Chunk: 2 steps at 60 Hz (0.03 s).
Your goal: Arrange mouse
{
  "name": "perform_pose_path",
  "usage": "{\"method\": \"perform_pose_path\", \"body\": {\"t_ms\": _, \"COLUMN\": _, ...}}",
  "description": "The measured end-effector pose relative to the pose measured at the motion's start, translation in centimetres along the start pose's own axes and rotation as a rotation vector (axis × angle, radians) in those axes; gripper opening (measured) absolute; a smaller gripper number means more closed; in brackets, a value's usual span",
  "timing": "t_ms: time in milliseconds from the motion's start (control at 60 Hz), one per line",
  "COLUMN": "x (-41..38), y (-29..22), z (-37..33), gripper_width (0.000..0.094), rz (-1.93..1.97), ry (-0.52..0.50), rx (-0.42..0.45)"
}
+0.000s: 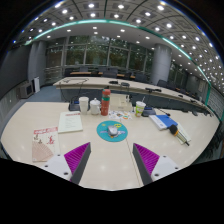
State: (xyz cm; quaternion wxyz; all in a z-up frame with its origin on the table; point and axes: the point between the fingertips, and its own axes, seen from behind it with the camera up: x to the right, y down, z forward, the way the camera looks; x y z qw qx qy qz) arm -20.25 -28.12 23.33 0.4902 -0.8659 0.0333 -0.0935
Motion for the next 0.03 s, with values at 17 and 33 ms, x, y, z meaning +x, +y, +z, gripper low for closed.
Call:
{"method": "perform_pose_path", "body": {"t_ms": 17, "x": -0.02, "y": 0.05, "z": -0.01, "gripper_width": 0.0855, "rz": 0.000, "ry": -0.003, "rx": -0.001}}
{"method": "perform_pose_path", "body": {"t_ms": 33, "x": -0.05, "y": 0.03, "z": -0.01, "gripper_width": 0.0856, "rz": 0.001, "ry": -0.007, "rx": -0.001}}
